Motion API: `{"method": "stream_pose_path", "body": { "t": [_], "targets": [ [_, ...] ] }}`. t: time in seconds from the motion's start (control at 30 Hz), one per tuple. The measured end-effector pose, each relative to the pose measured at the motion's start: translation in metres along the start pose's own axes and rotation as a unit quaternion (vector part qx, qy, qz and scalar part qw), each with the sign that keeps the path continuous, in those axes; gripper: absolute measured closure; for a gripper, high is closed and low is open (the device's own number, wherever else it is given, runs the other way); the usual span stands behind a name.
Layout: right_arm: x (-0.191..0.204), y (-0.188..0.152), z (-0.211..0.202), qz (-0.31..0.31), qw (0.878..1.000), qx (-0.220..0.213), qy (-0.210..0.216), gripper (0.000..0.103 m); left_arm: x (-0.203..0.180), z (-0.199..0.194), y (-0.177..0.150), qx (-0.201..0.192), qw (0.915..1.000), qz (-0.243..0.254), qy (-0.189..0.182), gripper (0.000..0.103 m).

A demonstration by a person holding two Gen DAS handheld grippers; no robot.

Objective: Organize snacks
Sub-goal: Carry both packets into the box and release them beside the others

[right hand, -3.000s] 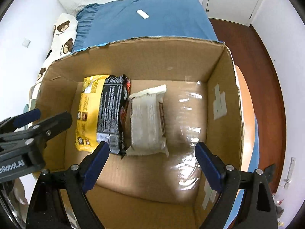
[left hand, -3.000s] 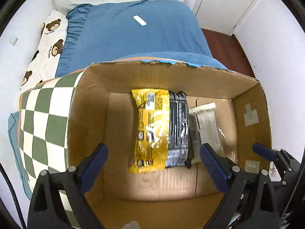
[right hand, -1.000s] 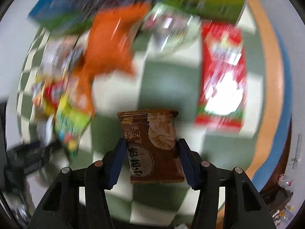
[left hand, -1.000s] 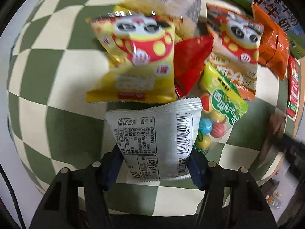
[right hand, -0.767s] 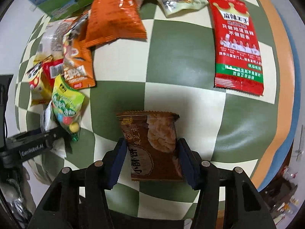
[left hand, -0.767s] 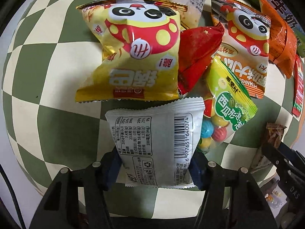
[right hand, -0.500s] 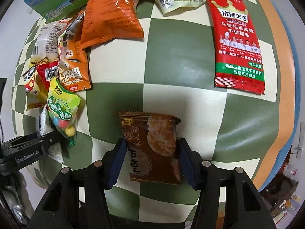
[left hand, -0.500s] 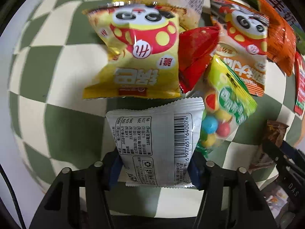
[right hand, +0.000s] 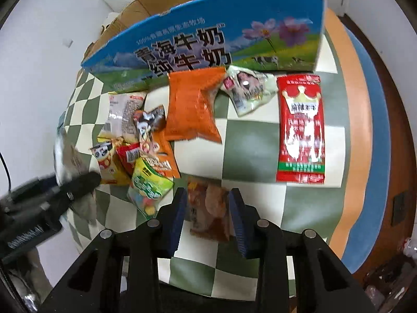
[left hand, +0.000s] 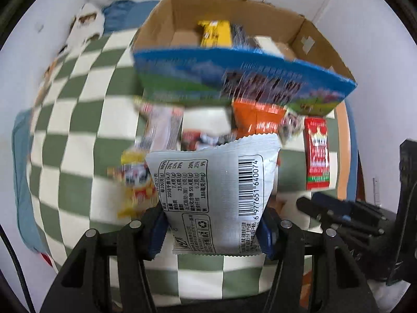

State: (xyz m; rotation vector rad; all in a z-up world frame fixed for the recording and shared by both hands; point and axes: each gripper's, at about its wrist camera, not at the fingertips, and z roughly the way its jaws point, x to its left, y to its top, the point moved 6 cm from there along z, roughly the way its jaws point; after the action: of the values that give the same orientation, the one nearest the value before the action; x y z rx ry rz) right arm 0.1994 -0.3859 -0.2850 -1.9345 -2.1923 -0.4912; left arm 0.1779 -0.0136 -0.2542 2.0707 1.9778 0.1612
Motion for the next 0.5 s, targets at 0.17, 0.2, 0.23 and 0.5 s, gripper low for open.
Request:
{"method": "stream_pose_path", "body": {
  "t": [0.17, 0.2, 0.23, 0.5],
  "targets": [
    [0.005, -0.009, 0.019, 0.004, 0.999, 0.037, -0.003, 0.049, 0.009, 0.032, -0.021, 0.04, 0.9991, -0.001, 0.013, 0.048],
    [-0.001, -0.018, 0.023, 0.007, 0.999, 0.046, -0.002, 0.047, 0.013, 0.043, -0.03, 0.054, 0.9983, -0.003, 0.021, 0.048],
    [0.001, -0.028, 0.033, 0.013, 0.998, 0.057, -0.006, 0.043, 0.017, 0.051, -0.041, 0.066, 0.9974, -0.006, 0.028, 0.048],
    [0.032, -0.072, 0.106, -0.043, 0.993, 0.091, -0.067, 0.033, 0.061, 0.093, -0.092, 0.124, 0.9887, -0.051, 0.066, 0.048]
  ]
}}
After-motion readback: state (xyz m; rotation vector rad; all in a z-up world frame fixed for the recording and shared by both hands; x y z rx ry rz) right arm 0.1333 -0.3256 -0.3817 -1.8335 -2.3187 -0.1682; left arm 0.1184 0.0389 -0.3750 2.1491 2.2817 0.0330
